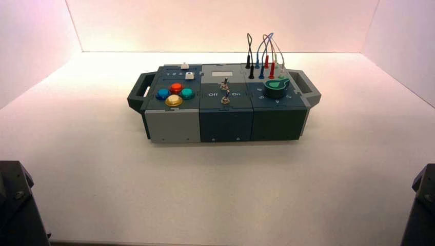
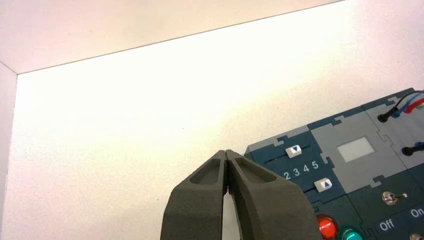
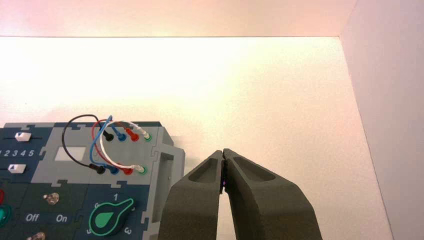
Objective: Move the top slider to position 3.
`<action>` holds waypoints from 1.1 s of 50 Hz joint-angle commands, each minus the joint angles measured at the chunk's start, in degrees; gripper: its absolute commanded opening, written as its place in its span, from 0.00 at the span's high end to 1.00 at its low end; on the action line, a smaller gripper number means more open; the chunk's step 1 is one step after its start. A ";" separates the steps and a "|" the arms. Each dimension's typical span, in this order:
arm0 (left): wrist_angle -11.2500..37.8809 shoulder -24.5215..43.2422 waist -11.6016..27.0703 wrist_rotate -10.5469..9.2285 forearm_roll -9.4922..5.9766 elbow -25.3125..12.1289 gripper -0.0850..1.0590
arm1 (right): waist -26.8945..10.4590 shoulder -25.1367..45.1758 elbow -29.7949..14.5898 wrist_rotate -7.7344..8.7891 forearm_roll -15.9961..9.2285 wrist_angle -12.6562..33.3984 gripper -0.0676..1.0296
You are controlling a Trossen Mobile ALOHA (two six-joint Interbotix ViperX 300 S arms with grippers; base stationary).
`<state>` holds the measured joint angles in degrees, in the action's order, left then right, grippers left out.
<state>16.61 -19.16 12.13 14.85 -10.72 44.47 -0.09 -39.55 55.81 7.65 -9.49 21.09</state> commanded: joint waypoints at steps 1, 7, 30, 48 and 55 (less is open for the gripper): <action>0.00 -0.97 0.18 0.26 0.09 -1.05 0.95 | -0.26 -0.26 -0.70 0.00 0.00 -0.62 0.96; 0.00 -0.97 0.18 0.26 0.09 -0.97 0.95 | -0.26 -0.35 -0.70 0.00 0.00 -0.62 0.96; 8.53 0.18 2.20 0.35 0.09 -2.46 0.95 | -0.26 -1.14 -1.14 0.00 -0.44 3.69 0.96; 24.70 4.66 6.50 2.20 -0.26 -12.48 0.95 | -5.19 -1.67 -4.48 1.32 -2.20 15.38 0.96; 29.62 6.94 8.00 2.72 -0.44 -16.79 0.95 | -13.71 -1.76 -5.62 2.37 -2.11 18.90 0.96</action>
<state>43.68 -12.92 19.34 17.23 -10.90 31.64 -9.05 -41.13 52.56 9.58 -11.43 38.14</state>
